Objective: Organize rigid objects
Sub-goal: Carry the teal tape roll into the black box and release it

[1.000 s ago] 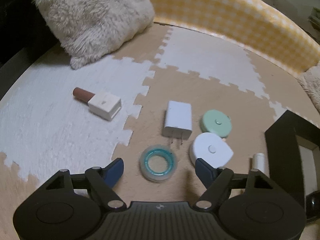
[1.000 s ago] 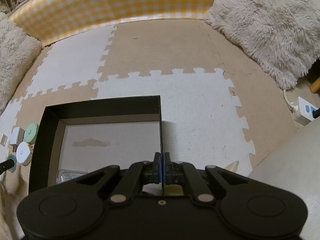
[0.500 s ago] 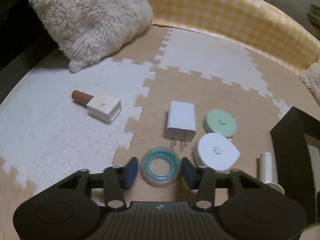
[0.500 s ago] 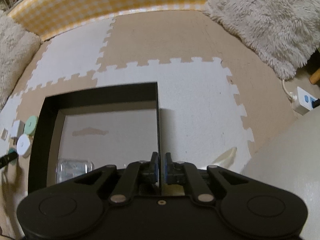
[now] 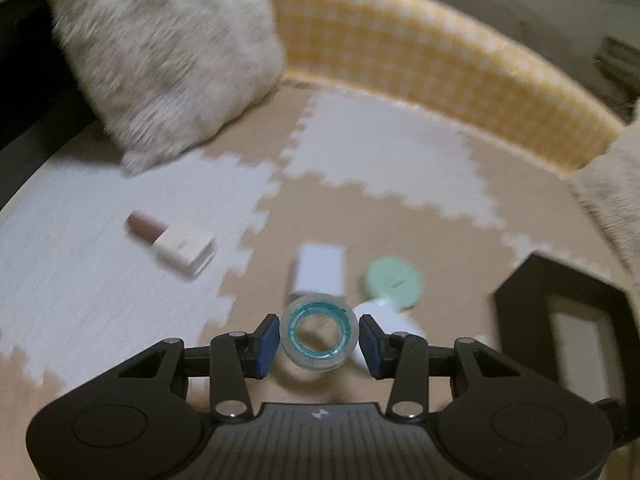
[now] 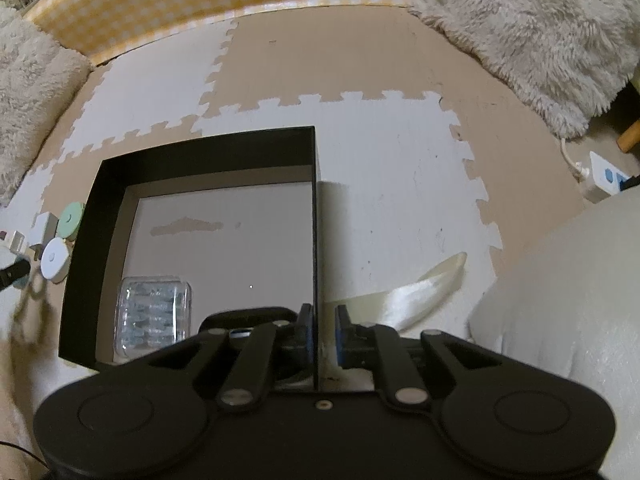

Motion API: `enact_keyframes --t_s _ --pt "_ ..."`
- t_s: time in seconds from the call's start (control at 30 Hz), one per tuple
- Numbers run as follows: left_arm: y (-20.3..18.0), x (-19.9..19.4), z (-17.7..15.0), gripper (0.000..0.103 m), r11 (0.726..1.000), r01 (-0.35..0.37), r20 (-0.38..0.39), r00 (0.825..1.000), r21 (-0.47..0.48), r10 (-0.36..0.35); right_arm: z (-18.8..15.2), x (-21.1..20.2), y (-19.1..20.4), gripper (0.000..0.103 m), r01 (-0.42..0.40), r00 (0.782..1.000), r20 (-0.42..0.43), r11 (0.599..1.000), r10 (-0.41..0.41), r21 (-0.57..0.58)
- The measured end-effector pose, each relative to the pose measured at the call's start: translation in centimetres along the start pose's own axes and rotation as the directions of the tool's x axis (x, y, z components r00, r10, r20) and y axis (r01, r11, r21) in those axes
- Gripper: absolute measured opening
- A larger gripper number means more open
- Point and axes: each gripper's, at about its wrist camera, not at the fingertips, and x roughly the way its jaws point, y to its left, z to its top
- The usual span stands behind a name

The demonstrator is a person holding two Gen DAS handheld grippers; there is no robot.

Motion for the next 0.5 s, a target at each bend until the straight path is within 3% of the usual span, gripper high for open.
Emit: enact_keyframes --t_s 0.2,0.5 --pt "-4.6 -2.7 0.9 0.045 0.983 0.150 0.064 0.985 0.102 -0.157 -0.2 -0.2 0.1 0.010 -0.001 1.000 0.009 1.000 0.001 -0.013" --pt "-11.7 -3.7 -1.0 0.045 0.921 0.327 0.000 0.942 0.214 -0.335 -0.6 -0.7 -0.1 0.010 -0.015 1.000 0.017 1.000 0.015 -0.010"
